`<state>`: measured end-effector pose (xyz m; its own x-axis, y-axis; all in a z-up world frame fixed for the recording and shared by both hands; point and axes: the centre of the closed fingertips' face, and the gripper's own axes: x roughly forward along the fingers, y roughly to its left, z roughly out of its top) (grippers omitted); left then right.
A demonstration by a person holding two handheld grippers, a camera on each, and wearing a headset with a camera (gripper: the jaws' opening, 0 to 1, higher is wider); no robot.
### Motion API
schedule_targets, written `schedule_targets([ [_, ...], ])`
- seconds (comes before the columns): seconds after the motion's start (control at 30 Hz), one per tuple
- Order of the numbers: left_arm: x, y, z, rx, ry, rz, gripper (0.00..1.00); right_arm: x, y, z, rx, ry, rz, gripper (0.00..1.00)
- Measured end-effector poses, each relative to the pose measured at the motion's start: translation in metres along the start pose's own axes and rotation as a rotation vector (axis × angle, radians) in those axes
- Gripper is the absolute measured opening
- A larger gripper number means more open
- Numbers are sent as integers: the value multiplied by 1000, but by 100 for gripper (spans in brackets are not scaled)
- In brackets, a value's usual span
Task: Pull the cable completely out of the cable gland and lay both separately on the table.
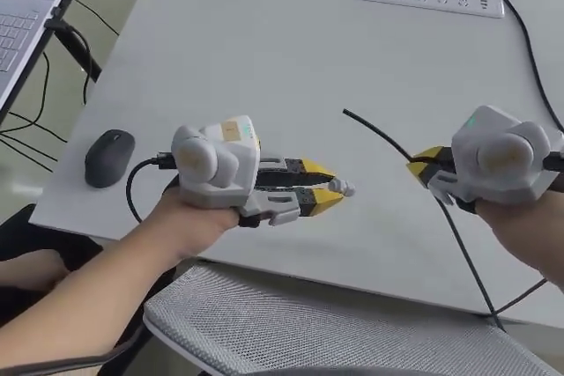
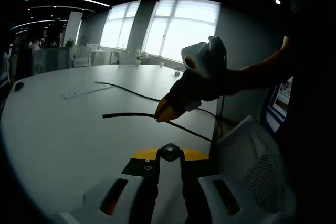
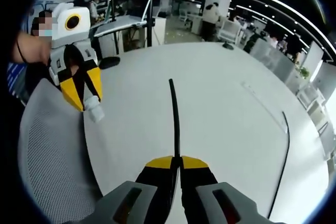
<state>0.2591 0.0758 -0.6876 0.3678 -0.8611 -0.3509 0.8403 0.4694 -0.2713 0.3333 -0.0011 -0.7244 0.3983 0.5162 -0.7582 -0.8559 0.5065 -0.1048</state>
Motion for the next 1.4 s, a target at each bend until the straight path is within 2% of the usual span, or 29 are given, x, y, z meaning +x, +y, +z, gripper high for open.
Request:
schedule_targets([
  [0.27, -8, 10, -14, -11, 16, -2, 16, 22, 3, 14, -11, 9, 13, 0],
  [0.4, -11, 15, -21, -18, 15, -7, 16, 35, 4, 21, -5, 10, 20, 0],
  [0.63, -19, 23, -36, -24, 39, -20, 16, 62, 6, 33, -25, 14, 27, 0],
  [0.73, -22, 26, -43, -33, 44, -22, 16, 73, 7, 38, 8, 6, 37, 0],
  [0.83, -26, 31, -50, -43, 55, -23, 16, 81, 10, 44, 4, -1, 39, 0],
  [1.0, -30, 38, -59, -55, 62, -18, 16, 97, 20, 51, -45, 1, 58, 0],
  [1.1, -32, 41, -65, -63, 71, -18, 16, 106, 26, 54, -42, 3, 76, 0],
  [1.33, -38, 50, -85, -87, 94, 1, 16, 126, 55, 61, -96, -7, 153, 0],
  [1.4, -39, 53, -90, -92, 103, 6, 16, 133, 62, 60, -125, 11, 166, 0],
])
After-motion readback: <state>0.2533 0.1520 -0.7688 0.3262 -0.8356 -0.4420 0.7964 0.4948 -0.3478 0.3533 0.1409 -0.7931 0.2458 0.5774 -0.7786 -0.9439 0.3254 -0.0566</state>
